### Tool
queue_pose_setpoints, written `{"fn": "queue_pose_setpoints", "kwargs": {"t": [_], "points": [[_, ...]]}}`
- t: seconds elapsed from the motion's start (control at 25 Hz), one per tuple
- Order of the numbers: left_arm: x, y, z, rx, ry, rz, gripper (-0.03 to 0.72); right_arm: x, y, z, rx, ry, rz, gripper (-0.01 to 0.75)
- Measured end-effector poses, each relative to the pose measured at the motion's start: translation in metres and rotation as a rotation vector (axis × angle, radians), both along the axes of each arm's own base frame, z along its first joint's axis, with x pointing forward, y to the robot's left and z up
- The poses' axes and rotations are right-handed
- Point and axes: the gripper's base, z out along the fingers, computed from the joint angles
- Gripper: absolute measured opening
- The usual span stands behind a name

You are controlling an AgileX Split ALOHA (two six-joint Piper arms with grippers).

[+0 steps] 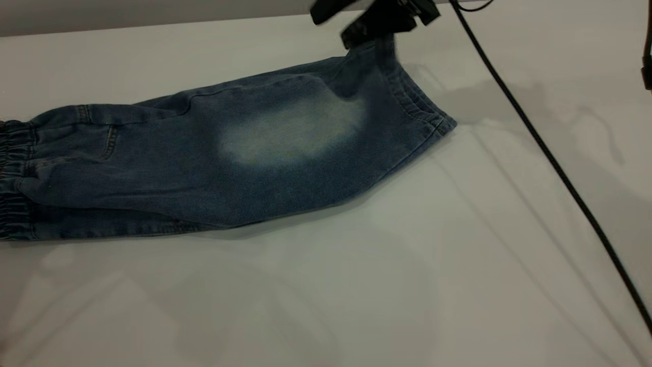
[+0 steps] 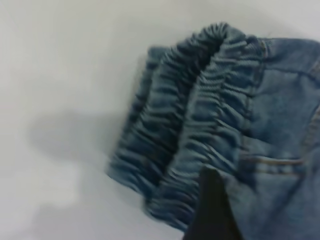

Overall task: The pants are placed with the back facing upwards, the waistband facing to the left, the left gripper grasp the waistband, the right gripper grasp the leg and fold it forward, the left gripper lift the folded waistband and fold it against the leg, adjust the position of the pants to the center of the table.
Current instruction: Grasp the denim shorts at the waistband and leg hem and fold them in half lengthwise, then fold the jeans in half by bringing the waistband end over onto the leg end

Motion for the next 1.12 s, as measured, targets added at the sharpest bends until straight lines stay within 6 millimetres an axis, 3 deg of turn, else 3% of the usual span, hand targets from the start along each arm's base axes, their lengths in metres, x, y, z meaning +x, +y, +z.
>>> {"fn": "queue_pose_setpoints", "kwargs": {"t": [0.28,0.44,0.56,0.76,1.12], "points": [[0.008,0.017,0.013,0.332,0.062,-0.137,0.461,-0.002,0.010,0.024,0.264,-0.127,0.077,0.451],[0.009,0.024,0.016,0.380,0.077,-0.142,0.461,-0.001,0.014,0.035,0.329,-0.161,0.054,0.528],[0.008,0.033,0.015,0.354,0.075,-0.113,0.461,-0.003,0.017,0.035,0.331,-0.174,0.072,0.573],[0.007,0.051,0.014,0.244,0.032,-0.081,0.461,-0.004,0.020,0.040,0.332,-0.188,0.081,0.584],[0.010,0.059,0.019,-0.039,-0.152,-0.160,0.436,-0.005,0.020,0.043,0.334,-0.198,0.084,0.584]]}}
